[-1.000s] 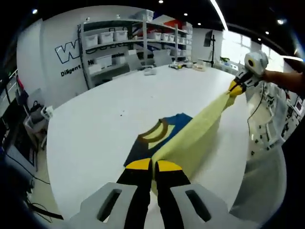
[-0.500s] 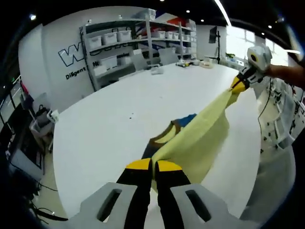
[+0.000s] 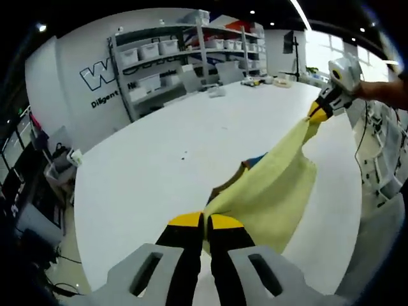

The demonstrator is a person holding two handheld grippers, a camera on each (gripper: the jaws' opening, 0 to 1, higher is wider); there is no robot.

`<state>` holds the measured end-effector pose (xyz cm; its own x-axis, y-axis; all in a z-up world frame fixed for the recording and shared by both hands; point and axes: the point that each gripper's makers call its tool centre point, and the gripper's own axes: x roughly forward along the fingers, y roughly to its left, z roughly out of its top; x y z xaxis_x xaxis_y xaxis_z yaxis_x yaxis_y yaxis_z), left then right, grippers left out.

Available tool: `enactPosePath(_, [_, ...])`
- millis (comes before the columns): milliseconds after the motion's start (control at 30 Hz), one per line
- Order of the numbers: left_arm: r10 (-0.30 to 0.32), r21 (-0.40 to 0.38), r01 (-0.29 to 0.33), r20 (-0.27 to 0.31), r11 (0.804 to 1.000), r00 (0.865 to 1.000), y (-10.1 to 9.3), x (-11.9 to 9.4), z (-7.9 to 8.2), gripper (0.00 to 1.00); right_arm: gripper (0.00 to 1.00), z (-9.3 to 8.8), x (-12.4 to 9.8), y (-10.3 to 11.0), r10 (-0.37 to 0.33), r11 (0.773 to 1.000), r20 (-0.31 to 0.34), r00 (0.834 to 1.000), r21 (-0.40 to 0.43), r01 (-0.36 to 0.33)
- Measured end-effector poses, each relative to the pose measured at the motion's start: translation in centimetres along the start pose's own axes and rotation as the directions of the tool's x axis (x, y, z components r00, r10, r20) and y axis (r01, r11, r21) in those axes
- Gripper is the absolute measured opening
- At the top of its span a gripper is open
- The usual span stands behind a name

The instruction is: Fold the garment on the visible template until the final outline fits inside the template.

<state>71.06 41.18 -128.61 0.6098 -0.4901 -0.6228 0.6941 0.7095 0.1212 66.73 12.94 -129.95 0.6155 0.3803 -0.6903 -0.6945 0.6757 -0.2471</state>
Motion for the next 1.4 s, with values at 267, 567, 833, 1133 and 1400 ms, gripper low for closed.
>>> enactPosePath(267, [-0.002, 0.002, 0.002, -0.021, 1.000, 1.000, 0.7, 1.8, -0.6, 0.02, 0.00, -0.3, 2.3, -1.1, -0.003, 1.000, -0.014, 1.000, 0.028, 0.003])
enactPosePath(567, [-0.003, -0.003, 0.003, -0.065, 1.000, 0.998, 1.5, 4.1, -2.1, 0.02, 0.00, -1.6, 5.7, -2.2, -0.001, 0.999, -0.053, 0.999, 0.043, 0.003])
enactPosePath(833, [-0.009, 0.015, 0.011, -0.098, 1.000, 0.995, 1.7, 6.4, -3.1, 0.02, 0.00, -2.9, 7.6, -2.8, -0.007, 0.995, -0.087, 0.996, 0.103, 0.016])
enactPosePath(1133, [0.010, 0.044, -0.005, -0.122, 0.999, 0.993, 2.2, 7.8, -3.9, 0.05, 0.00, -3.3, 9.4, -3.1, -0.024, 0.999, -0.106, 0.994, 0.046, 0.029])
enactPosePath(1400, [0.010, 0.046, -0.003, -0.151, 0.999, 0.989, 2.4, 8.8, -4.9, 0.05, 0.00, -4.4, 10.6, -2.8, -0.023, 0.999, -0.145, 0.989, 0.041, 0.029])
